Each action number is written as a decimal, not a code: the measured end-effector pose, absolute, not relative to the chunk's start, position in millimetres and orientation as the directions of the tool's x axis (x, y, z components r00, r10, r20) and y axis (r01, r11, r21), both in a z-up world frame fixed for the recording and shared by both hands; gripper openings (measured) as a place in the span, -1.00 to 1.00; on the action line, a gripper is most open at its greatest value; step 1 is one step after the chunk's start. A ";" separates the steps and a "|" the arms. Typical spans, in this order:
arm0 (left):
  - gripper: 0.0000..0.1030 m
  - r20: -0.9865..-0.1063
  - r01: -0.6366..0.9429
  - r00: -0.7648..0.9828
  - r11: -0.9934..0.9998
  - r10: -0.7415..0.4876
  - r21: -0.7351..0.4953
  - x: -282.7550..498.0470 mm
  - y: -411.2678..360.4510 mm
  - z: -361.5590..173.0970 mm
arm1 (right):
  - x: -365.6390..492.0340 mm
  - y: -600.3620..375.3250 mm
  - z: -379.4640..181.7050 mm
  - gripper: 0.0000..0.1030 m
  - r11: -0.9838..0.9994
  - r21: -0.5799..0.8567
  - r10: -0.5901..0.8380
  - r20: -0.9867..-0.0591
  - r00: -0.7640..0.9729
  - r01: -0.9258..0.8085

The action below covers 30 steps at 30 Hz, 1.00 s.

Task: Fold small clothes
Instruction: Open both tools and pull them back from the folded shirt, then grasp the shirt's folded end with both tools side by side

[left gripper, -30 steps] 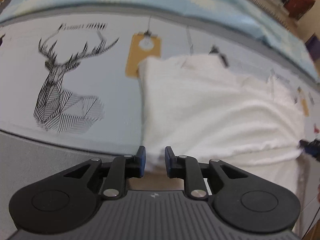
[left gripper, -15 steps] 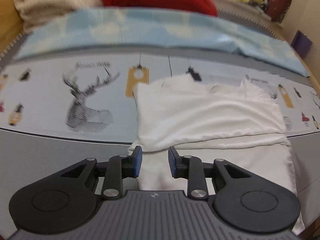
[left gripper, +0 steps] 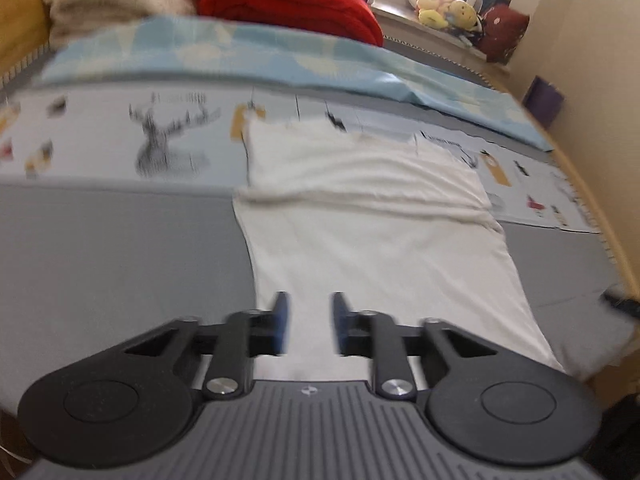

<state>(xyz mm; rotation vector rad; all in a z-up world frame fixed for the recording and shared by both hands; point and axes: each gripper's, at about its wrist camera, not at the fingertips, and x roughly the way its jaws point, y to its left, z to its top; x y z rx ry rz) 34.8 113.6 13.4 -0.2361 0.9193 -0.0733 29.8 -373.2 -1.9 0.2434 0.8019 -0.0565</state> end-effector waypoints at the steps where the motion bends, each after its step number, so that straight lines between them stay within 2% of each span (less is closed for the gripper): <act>1: -0.68 -0.776 -0.047 0.604 0.963 -0.183 -0.264 25.4 117.3 -0.1 | 27.5 -380.0 -13.3 -0.19 0.961 0.207 0.039 -0.756 0.653 0.182; 3: -0.70 -0.808 -0.137 0.557 0.938 -0.194 -0.320 14.1 125.9 -26.6 | 22.7 -391.0 -25.5 -0.19 0.946 0.264 0.085 -0.762 0.642 0.187; 5: -0.70 -0.806 -0.159 0.553 0.922 -0.212 -0.352 10.7 126.5 -35.2 | 22.3 -395.5 -42.3 -0.19 0.952 0.234 0.068 -0.790 0.610 0.197; 7: -0.70 -0.823 -0.156 0.531 0.932 -0.200 -0.327 12.9 122.2 -41.1 | 26.5 -398.1 -57.3 -0.19 0.945 0.233 0.071 -0.830 0.553 0.229; 14: -0.64 -0.900 -0.206 0.413 0.948 -0.139 -0.241 14.3 124.9 -71.4 | 38.7 -384.0 -73.1 -0.19 0.966 0.195 0.084 -0.861 0.502 0.172; 16: -0.51 -0.913 -0.201 0.389 0.957 -0.120 -0.211 13.7 126.1 -77.5 | 41.1 -383.1 -80.2 -0.19 0.968 0.182 0.079 -0.872 0.482 0.171; 17: -0.39 -0.922 -0.207 0.371 0.959 -0.108 -0.195 13.6 127.9 -81.2 | 42.6 -381.8 -83.0 -0.19 0.971 0.170 0.072 -0.879 0.471 0.170; 18: -0.36 -0.929 -0.217 0.357 0.959 -0.095 -0.181 14.0 129.7 -84.2 | 42.1 -380.7 -85.4 -0.19 0.973 0.159 0.066 -0.887 0.458 0.167; 30: -0.37 -0.963 -0.191 0.260 0.974 -0.066 -0.118 14.3 127.5 -105.5 | 43.0 -369.6 -117.4 -0.15 0.988 0.054 -0.001 -0.935 0.354 0.146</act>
